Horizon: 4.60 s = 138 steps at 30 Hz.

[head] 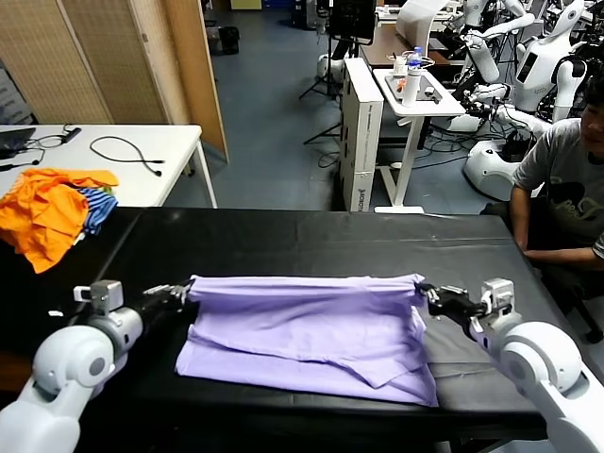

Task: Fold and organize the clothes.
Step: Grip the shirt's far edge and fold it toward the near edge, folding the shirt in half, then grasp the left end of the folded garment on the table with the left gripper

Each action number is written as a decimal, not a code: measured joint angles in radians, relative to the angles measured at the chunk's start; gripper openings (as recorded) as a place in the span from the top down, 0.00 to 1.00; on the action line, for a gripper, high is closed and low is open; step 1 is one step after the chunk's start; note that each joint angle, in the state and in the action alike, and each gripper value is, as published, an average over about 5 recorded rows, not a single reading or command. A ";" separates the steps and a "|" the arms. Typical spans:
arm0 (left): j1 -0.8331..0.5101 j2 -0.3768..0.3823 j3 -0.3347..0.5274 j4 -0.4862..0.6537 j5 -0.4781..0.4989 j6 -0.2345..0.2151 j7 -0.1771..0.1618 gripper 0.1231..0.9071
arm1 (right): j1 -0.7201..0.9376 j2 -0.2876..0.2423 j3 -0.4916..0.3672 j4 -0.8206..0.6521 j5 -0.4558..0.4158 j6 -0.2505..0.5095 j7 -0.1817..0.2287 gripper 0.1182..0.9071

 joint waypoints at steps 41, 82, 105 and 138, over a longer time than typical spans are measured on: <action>0.163 -0.074 -0.026 -0.042 0.134 0.000 0.044 0.82 | -0.244 -0.006 -0.001 0.168 -0.056 -0.035 0.028 0.75; 0.042 -0.175 0.005 0.050 0.088 -0.003 -0.019 0.00 | 0.013 0.261 -0.055 -0.095 -0.035 0.022 0.144 0.00; 0.017 -0.218 0.029 0.106 0.093 -0.034 -0.034 0.87 | 0.012 0.284 -0.063 -0.111 -0.057 0.021 0.140 0.69; 0.077 -0.242 -0.036 0.041 0.233 -0.085 0.012 0.06 | -0.060 0.271 0.037 -0.015 -0.086 0.051 0.054 0.00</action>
